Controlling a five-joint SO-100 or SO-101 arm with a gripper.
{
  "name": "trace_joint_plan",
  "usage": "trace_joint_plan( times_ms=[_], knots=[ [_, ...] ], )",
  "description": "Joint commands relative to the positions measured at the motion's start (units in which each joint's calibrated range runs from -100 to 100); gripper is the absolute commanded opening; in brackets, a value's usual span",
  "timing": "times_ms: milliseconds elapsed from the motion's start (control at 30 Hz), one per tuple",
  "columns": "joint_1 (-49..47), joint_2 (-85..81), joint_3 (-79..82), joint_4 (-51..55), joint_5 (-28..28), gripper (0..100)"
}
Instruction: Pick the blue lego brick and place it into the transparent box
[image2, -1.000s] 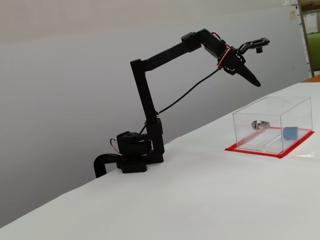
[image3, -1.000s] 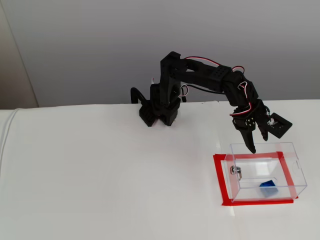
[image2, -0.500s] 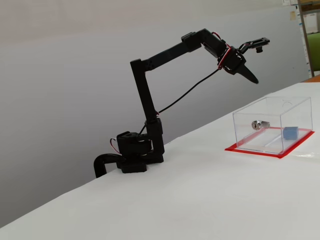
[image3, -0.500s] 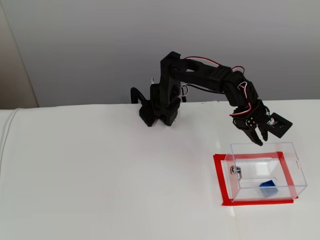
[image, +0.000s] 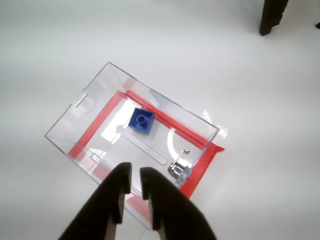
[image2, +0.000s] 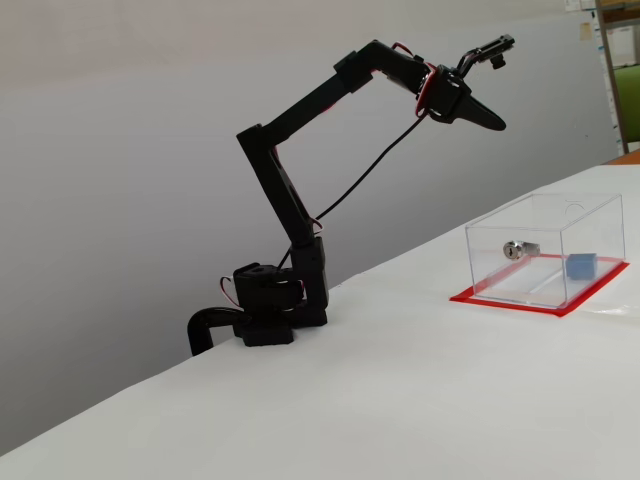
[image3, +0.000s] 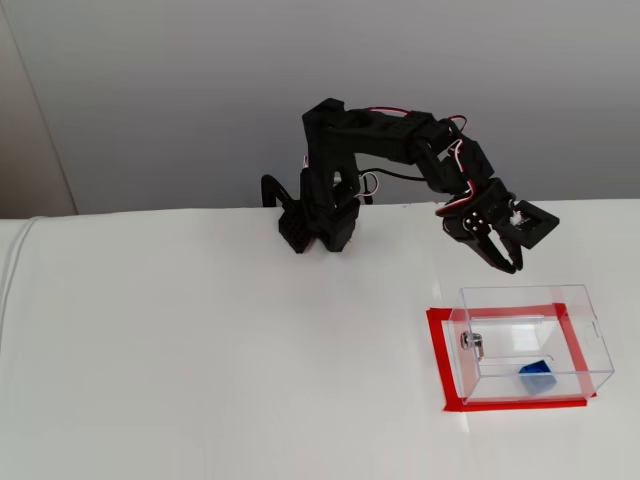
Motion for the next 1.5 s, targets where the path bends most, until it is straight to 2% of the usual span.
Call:
trace_joint_plan(
  times_ms=[0, 300, 767, 1167, 1333, 1467],
  knots=[
    [5.15, -8.72, 2.77, -1.46, -0.3, 2],
    [20.39, -30.1, 22.93, -1.46, -0.36, 2],
    [35.32, -52.76, 48.88, -1.55, 0.17, 2],
    [41.97, -78.38, 77.99, -8.42, 0.22, 2],
    [44.78, -81.52, 84.59, -8.51, 0.43, 2],
    [47.0, -81.44, 89.11, -11.64, 4.24, 2]
  ],
)
